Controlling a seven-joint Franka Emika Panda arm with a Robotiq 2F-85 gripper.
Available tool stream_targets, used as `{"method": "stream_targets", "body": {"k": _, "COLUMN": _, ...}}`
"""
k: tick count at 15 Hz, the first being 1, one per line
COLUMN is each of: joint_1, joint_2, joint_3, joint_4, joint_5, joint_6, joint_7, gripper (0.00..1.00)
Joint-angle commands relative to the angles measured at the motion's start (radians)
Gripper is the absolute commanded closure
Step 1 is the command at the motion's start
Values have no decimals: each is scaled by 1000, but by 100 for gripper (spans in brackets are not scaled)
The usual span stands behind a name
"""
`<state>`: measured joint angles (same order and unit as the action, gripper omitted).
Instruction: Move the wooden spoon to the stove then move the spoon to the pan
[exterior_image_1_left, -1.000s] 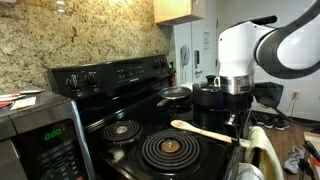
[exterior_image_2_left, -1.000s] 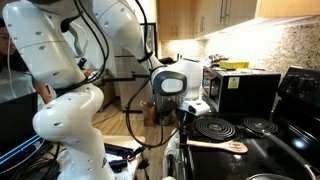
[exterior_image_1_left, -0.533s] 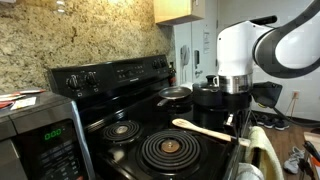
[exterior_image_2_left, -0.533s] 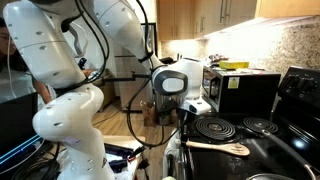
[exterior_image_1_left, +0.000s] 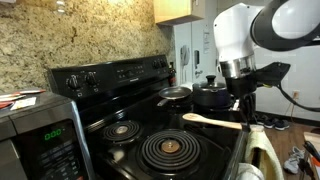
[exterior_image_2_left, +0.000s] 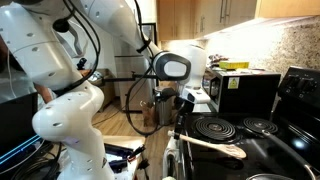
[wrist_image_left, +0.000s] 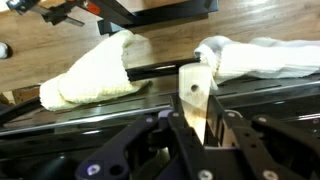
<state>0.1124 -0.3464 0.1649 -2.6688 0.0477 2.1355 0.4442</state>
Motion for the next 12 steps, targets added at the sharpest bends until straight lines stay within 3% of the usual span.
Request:
{"method": "stream_targets", "body": {"k": 1, "joint_1": -16, "joint_2": -168, "joint_3": 15, "joint_4": 48, "joint_5": -7, "joint_6": -251, "joint_7": 43, "gripper": 93}}
{"method": "stream_targets", "body": {"k": 4, "joint_1": -33, "joint_2": -255, "joint_3": 16, "joint_4": 109, "joint_5": 4, "joint_6": -352, "joint_7": 67, "gripper": 93}}
{"method": "stream_targets", "body": {"k": 5, "joint_1": -25, "joint_2": -199, "joint_3": 17, "joint_4": 89, "joint_5": 8, "joint_6": -300, "joint_7": 28, "gripper": 93}}
{"method": "stream_targets", "body": {"k": 6, "joint_1": -27, "joint_2": -226, "joint_3": 19, "joint_4": 97, "joint_5": 9, "joint_6": -311, "joint_7": 29, "gripper": 71}}
{"method": "stream_targets", "body": {"k": 11, "joint_1": -26, "joint_2": -208, "joint_3": 20, "joint_4": 88, "joint_5": 9, "joint_6": -309, "joint_7": 29, "gripper": 71}}
{"method": "stream_targets", "body": {"k": 12, "joint_1": -25, "joint_2": -204, "joint_3": 20, "joint_4": 88, "joint_5": 8, "joint_6": -309, "joint_7": 30, "gripper": 93}}
